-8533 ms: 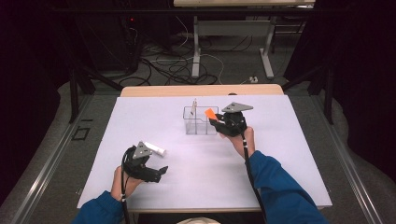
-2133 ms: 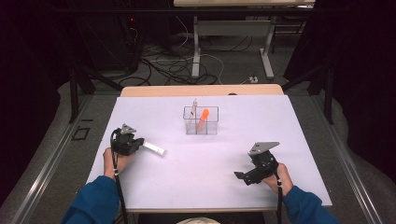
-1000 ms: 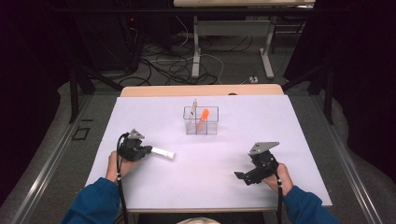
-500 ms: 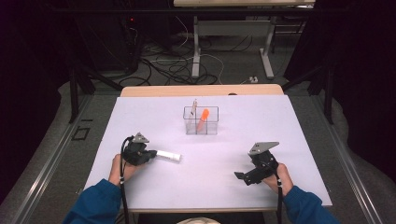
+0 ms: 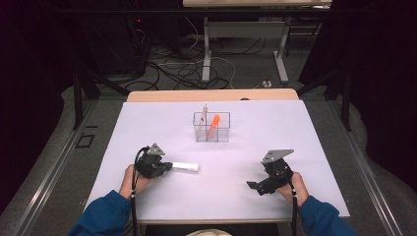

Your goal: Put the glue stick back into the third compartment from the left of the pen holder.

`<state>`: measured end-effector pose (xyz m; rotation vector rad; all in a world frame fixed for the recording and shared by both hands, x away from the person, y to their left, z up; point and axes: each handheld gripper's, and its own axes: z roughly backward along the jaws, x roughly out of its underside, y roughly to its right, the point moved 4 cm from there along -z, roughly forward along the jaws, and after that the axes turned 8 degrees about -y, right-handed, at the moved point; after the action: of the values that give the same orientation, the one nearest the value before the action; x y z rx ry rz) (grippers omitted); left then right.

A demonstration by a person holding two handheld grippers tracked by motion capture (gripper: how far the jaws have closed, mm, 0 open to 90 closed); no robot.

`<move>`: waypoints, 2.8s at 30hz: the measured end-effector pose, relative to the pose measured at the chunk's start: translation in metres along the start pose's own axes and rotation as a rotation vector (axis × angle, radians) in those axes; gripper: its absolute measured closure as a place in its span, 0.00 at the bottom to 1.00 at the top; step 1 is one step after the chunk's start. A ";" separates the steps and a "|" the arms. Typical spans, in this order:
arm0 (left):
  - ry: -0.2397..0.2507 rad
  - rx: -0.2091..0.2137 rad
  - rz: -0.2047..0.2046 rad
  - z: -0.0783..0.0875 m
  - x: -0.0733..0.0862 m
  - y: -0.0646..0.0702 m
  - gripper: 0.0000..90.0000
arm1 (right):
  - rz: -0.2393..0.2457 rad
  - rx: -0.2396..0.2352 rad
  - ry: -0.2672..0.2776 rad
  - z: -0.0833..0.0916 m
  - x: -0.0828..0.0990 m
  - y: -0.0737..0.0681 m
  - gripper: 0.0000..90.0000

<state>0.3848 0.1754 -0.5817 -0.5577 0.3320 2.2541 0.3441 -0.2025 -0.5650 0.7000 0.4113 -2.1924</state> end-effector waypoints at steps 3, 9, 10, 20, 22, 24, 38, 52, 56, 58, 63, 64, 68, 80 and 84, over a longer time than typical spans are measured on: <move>0.000 0.009 -0.011 -0.001 -0.001 0.005 1.00 | -0.004 0.000 0.004 0.000 0.000 0.000 0.01; -0.004 0.017 -0.037 -0.003 -0.003 0.014 1.00 | -0.004 -0.006 -0.021 0.001 0.000 0.000 0.01; 0.003 0.022 -0.032 -0.004 -0.004 0.016 1.00 | -0.002 -0.008 -0.021 0.001 0.000 0.000 0.01; -0.007 0.050 -0.049 -0.005 -0.005 0.026 1.00 | -0.003 -0.013 -0.022 0.001 0.000 -0.001 0.01; -0.008 0.048 -0.049 -0.006 -0.006 0.027 1.00 | -0.003 -0.014 -0.023 0.001 0.000 -0.001 0.01; -0.006 0.046 -0.056 -0.006 -0.006 0.028 1.00 | -0.001 -0.014 -0.023 0.000 0.000 -0.001 0.01; -0.015 0.078 -0.076 -0.010 -0.012 0.046 1.00 | 0.003 -0.010 -0.016 -0.002 0.000 0.000 0.01; -0.032 0.104 -0.094 -0.011 -0.016 0.056 0.97 | -0.003 -0.012 -0.015 -0.002 -0.001 -0.001 0.01; -0.031 0.078 -0.105 -0.009 -0.015 0.053 0.92 | 0.000 -0.018 -0.016 -0.002 0.000 -0.001 0.01; -0.036 0.081 -0.103 -0.005 -0.013 0.051 0.87 | 0.001 -0.018 -0.017 -0.001 0.000 -0.002 0.01; -0.031 0.073 -0.099 0.004 -0.010 0.046 0.72 | 0.000 -0.014 -0.022 0.000 0.001 -0.001 0.01; -0.018 0.069 -0.098 0.006 -0.010 0.044 0.69 | 0.002 -0.013 -0.020 0.000 0.001 -0.001 0.01; -0.016 0.046 -0.105 0.012 -0.011 0.041 0.58 | -0.005 -0.015 -0.019 0.000 0.000 -0.002 0.01; -0.035 -0.005 -0.140 0.017 -0.023 0.041 0.24 | 0.007 -0.012 -0.009 0.000 -0.001 -0.001 0.01; -0.025 -0.019 -0.159 0.016 -0.035 0.044 0.18 | 0.003 -0.017 -0.015 -0.001 -0.001 -0.001 0.01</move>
<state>0.3686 0.1307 -0.5478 -0.5461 0.2451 2.1109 0.3438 -0.2007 -0.5651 0.6739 0.4196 -2.1877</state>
